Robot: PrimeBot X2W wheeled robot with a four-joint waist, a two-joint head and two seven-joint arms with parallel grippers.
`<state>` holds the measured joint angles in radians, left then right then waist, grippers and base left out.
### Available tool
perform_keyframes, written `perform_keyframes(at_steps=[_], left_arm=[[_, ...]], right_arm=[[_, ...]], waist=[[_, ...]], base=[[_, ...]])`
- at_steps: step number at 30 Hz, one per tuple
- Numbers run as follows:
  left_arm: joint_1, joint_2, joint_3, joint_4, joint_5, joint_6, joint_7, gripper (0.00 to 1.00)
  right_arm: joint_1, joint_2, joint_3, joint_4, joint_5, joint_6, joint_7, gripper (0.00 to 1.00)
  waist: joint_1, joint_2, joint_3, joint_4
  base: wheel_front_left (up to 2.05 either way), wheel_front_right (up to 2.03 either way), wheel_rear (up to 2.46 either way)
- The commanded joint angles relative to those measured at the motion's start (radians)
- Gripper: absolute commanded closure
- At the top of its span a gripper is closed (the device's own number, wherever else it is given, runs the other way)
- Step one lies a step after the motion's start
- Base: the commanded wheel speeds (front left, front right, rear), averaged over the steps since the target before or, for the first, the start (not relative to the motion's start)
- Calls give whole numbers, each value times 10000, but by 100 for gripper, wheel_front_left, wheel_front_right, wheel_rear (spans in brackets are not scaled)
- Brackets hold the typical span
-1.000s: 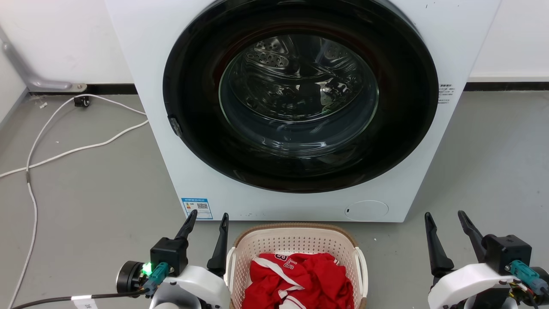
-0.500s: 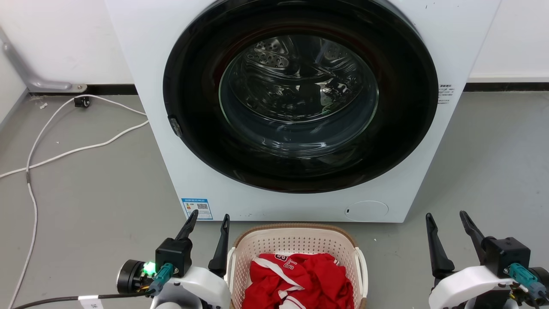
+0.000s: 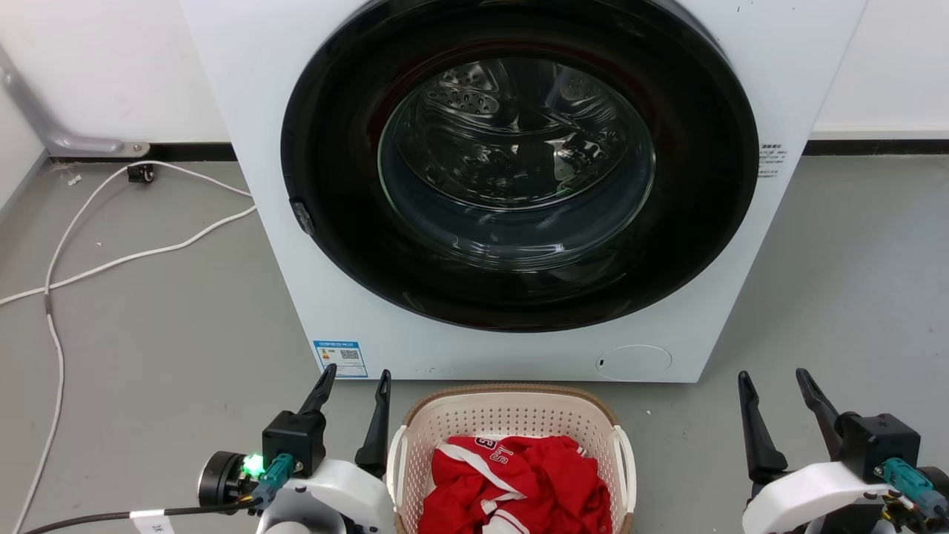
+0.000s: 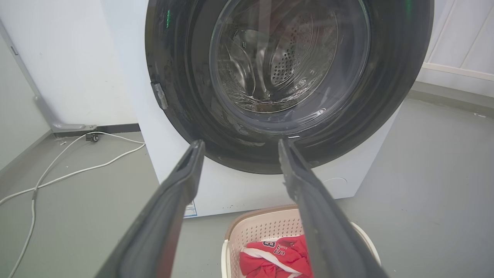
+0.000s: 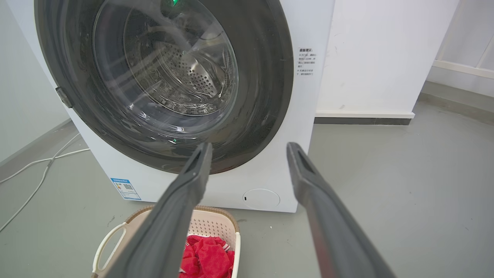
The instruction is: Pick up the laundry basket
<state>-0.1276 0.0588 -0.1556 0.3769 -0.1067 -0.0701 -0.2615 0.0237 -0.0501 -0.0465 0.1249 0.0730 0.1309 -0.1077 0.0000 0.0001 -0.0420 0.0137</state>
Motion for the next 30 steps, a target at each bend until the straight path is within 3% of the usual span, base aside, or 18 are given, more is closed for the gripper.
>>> perform_keyframes(at_steps=[1,12,30], left_arm=[[-98,-7,18,26,-14,2,-54,0],[-124,-27,57,148,32,11,-53,0],[-2080,33,333,2395,-436,-343,-42,0]], right_arm=[[-30,-2,-3,15,54,-3,-53,0],[-32,-2,-12,176,69,-3,30,0],[-1789,1,206,2305,174,-3,-172,0]], waist=[[0,-1,3,2],[0,-1,167,6],[0,-1,3924,-352]], base=[[0,0,0],[0,0,0],[0,0,0]])
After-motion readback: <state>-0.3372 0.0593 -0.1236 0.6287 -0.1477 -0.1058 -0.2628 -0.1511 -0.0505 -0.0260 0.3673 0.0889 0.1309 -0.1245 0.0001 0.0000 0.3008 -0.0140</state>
